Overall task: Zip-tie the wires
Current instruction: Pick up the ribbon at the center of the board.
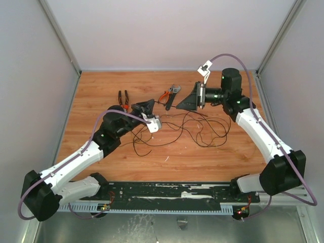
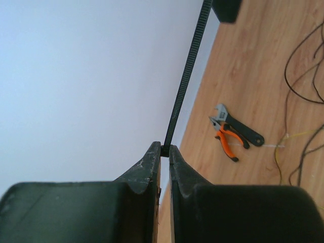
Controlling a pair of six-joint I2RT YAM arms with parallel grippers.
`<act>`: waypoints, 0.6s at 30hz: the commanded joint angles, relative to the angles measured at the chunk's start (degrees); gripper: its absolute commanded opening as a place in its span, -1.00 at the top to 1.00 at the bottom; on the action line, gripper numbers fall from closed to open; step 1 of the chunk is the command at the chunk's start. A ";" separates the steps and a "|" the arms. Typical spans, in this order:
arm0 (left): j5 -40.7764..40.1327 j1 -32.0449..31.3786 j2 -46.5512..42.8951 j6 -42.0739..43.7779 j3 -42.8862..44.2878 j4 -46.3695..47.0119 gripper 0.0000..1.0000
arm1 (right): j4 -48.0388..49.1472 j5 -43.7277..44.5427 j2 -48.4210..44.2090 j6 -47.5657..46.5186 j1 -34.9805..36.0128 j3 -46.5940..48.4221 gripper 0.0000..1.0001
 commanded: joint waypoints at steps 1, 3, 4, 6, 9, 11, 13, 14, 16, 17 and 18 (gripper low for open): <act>0.98 -1.59 0.19 3.34 -1.33 8.31 1.00 | 3.81 -2.53 -0.34 3.76 1.24 -0.74 -0.66; 0.99 -2.27 0.29 3.57 -1.32 9.33 1.00 | 4.93 -3.47 0.12 4.44 1.54 -1.01 -0.65; 1.21 -2.78 0.48 3.56 -1.10 9.37 1.00 | 5.22 -4.39 0.62 4.66 1.59 -0.86 -0.65; 1.38 -3.66 0.92 3.91 -0.70 8.85 1.00 | 5.42 -5.58 1.70 5.30 1.92 -0.28 -0.64; 1.33 -4.65 2.00 4.96 0.61 5.84 1.00 | 5.19 -6.25 2.82 5.50 2.87 0.92 -0.60; 1.53 -5.04 2.79 5.05 1.23 4.22 1.00 | 4.89 -6.06 3.19 5.16 4.08 1.78 -0.55; 2.39 -5.28 3.26 4.95 1.42 3.20 1.00 | 3.95 -5.81 3.83 4.43 5.03 2.62 -0.49; 2.75 -5.49 3.55 5.01 1.57 2.56 1.00 | 3.34 -5.67 4.13 3.98 5.41 2.96 -0.44; 3.42 -5.73 4.10 4.99 2.12 0.90 1.00 | 2.34 -5.64 4.77 3.32 6.11 3.26 -0.28; 3.68 -5.81 4.42 4.98 2.47 0.00 1.00 | 1.90 -5.47 5.05 2.92 6.40 3.39 -0.20; 4.00 -5.91 4.73 5.03 2.78 -0.70 1.00 | 1.31 -5.40 5.25 2.47 6.69 3.49 -0.14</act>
